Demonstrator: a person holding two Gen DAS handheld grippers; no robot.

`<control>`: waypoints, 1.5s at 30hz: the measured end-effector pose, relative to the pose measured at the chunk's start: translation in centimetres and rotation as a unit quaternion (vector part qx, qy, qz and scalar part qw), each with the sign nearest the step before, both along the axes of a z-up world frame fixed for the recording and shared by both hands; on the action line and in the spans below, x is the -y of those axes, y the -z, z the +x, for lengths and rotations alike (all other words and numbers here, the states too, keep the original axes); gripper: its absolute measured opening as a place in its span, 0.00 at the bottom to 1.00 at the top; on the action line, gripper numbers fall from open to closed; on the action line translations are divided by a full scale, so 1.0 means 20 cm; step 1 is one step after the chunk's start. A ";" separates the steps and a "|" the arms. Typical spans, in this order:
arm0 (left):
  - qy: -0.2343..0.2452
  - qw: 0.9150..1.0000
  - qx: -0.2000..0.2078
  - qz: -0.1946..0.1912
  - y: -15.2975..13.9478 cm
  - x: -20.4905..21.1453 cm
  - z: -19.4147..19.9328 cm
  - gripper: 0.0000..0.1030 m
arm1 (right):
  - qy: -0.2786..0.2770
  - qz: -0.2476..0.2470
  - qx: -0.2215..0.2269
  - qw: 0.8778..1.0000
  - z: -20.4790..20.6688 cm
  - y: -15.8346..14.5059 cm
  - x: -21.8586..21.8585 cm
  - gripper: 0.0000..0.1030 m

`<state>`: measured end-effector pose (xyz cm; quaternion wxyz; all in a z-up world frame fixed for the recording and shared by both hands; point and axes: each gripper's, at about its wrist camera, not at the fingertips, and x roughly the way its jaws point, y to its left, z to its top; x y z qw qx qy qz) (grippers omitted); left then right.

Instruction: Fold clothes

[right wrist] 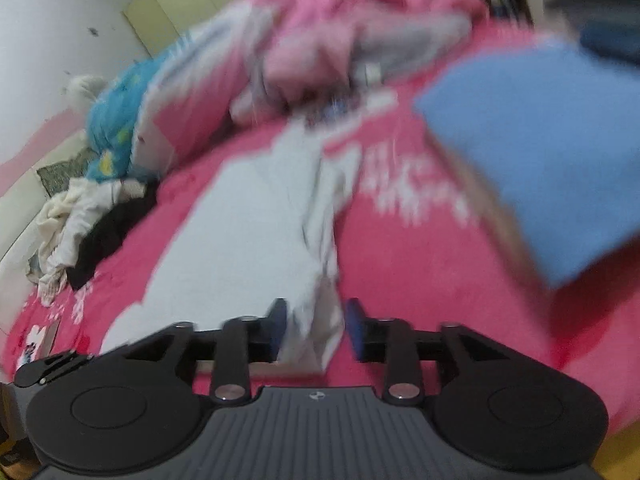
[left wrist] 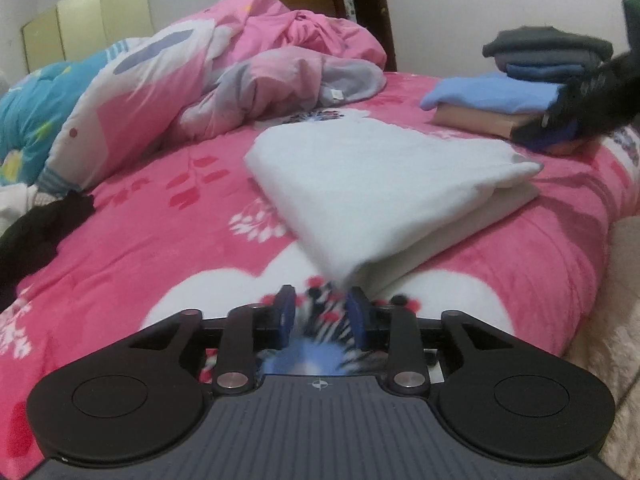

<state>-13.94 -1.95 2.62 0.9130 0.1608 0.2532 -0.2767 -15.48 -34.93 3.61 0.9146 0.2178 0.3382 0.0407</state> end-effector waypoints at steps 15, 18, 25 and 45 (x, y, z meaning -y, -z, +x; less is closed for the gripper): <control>0.029 0.994 -0.051 -0.088 0.04 0.25 0.25 0.28 | 0.000 -0.116 0.019 0.993 0.14 0.06 -0.16 0.28; 0.037 0.994 -0.047 -0.096 0.07 0.23 0.23 0.29 | 0.003 -0.129 0.038 0.991 0.15 -0.10 -0.15 0.27; 0.043 0.987 -0.044 -0.150 0.13 0.15 0.23 0.30 | -0.062 -0.169 0.086 0.980 0.43 -0.31 -0.28 0.27; 0.077 0.961 -0.052 -0.261 0.21 0.02 0.26 0.37 | -0.099 -0.141 -0.041 0.984 1.14 0.00 -0.61 0.20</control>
